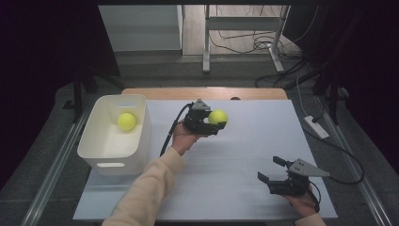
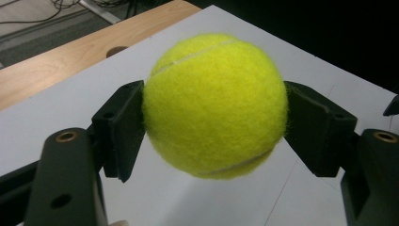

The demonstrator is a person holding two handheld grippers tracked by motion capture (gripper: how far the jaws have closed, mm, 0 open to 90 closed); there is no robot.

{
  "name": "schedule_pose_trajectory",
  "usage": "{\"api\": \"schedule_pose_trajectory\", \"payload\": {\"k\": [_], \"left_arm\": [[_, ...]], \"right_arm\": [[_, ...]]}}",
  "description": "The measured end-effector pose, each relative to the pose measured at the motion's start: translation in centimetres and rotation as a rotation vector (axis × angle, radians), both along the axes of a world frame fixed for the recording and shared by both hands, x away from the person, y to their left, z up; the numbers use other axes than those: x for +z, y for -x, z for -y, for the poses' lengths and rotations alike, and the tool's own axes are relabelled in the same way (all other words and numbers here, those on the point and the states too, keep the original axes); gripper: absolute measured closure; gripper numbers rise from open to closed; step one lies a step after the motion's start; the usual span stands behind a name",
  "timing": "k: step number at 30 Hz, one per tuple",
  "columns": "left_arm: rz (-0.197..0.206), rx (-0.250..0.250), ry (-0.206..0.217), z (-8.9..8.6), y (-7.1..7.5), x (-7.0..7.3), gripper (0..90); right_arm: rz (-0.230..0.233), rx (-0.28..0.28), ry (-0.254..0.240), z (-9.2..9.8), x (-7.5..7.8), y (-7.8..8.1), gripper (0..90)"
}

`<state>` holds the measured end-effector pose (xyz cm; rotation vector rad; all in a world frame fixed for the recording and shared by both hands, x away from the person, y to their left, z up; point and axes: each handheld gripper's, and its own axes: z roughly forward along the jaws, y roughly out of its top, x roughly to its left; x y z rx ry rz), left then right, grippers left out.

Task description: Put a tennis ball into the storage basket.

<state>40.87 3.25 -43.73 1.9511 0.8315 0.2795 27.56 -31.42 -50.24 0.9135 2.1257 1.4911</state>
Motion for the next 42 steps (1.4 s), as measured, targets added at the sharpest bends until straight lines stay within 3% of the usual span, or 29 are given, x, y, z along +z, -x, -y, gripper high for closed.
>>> {"api": "schedule_pose_trajectory", "payload": {"k": [42], "left_arm": [[0.069,0.053,0.034,-3.8,1.9,2.1,27.4]], "right_arm": [[0.005,-0.001,0.006,-0.1,0.0,-0.1,10.1]]}}
